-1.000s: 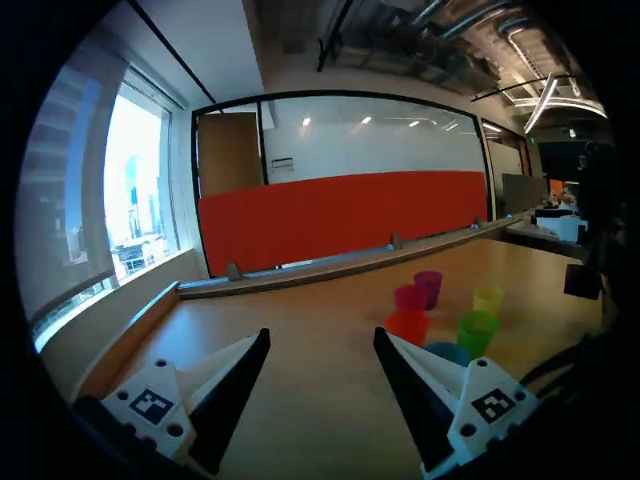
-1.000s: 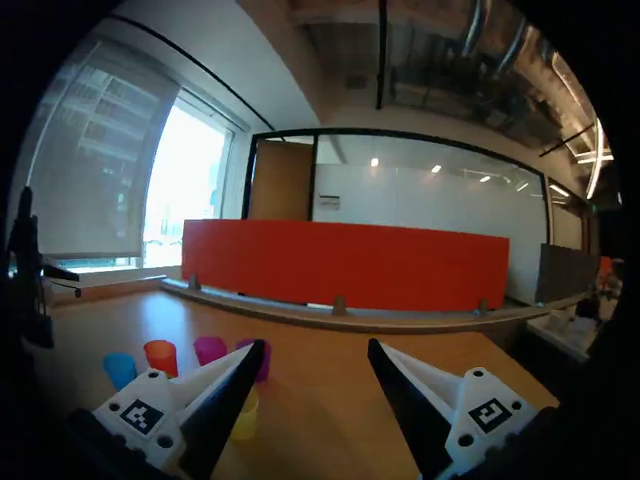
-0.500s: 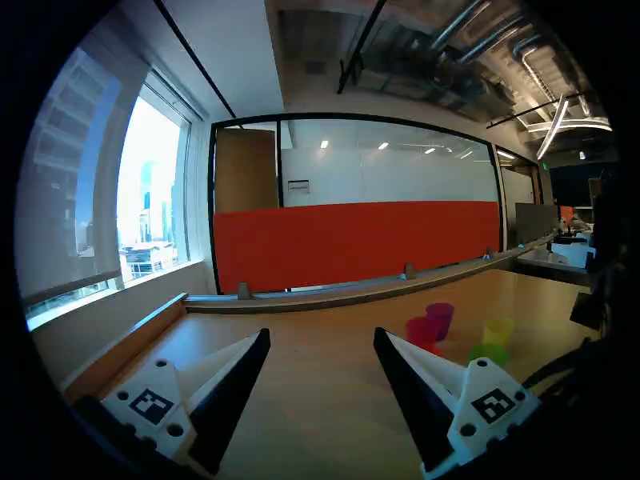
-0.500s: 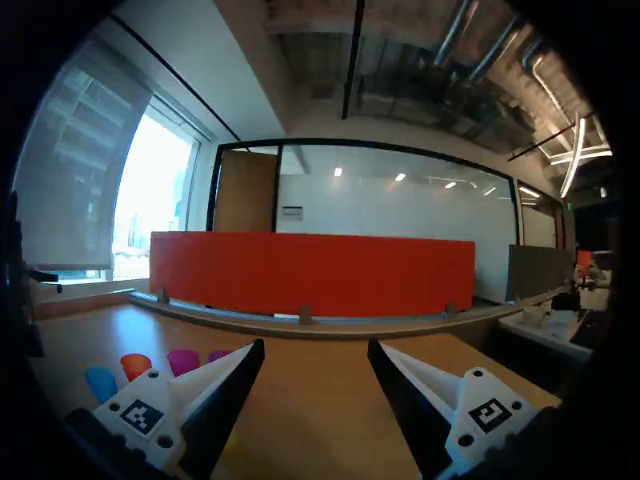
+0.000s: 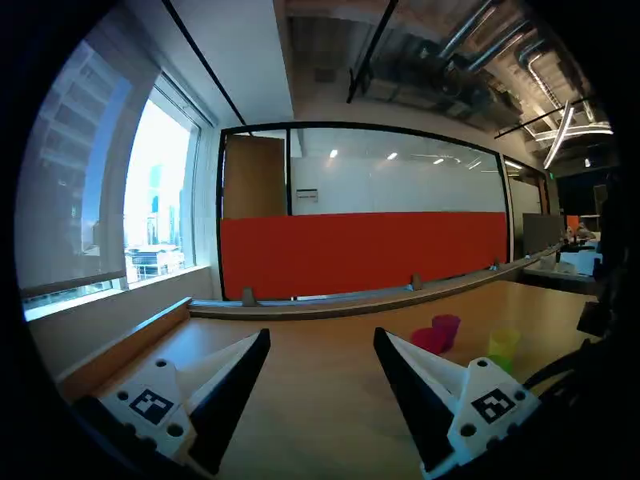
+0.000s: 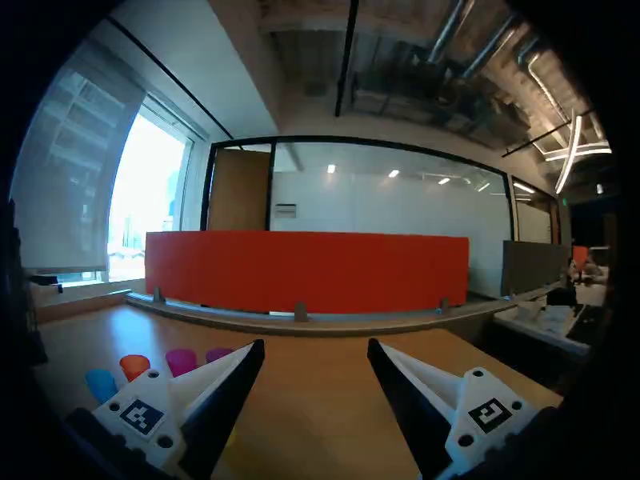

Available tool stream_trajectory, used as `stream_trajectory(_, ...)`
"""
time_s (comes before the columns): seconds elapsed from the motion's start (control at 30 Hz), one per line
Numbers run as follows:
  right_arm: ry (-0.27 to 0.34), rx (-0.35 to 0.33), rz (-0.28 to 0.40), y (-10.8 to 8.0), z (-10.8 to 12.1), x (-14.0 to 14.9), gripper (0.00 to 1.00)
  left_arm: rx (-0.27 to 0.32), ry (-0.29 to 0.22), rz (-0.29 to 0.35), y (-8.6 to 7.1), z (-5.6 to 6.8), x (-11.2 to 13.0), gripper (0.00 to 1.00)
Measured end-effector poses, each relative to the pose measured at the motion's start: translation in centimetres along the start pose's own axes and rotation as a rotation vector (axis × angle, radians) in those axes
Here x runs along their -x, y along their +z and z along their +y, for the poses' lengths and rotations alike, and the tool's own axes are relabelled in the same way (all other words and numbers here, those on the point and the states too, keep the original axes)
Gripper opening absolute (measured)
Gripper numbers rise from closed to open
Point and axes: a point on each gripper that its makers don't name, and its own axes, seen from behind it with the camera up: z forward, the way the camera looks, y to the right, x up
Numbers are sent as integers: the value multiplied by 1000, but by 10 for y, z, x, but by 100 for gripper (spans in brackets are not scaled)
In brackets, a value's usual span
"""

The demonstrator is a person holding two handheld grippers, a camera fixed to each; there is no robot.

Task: Pour water

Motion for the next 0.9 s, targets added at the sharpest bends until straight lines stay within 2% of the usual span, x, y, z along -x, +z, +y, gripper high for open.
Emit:
stream_trajectory(0.3,9,15,1,-3,0,-8,100,-48,28,49,0,-6,-8,96)
stream_trajectory(0.5,10,26,-21,-4,4,-2,100,-84,35,68,1,-12,-9,96)
stream_trajectory(0.7,-5,40,-21,-4,7,-5,100,-87,14,77,2,-10,5,96)
stream_trajectory(0.9,0,44,-34,-2,4,-2,100,-91,20,47,3,-8,29,96)
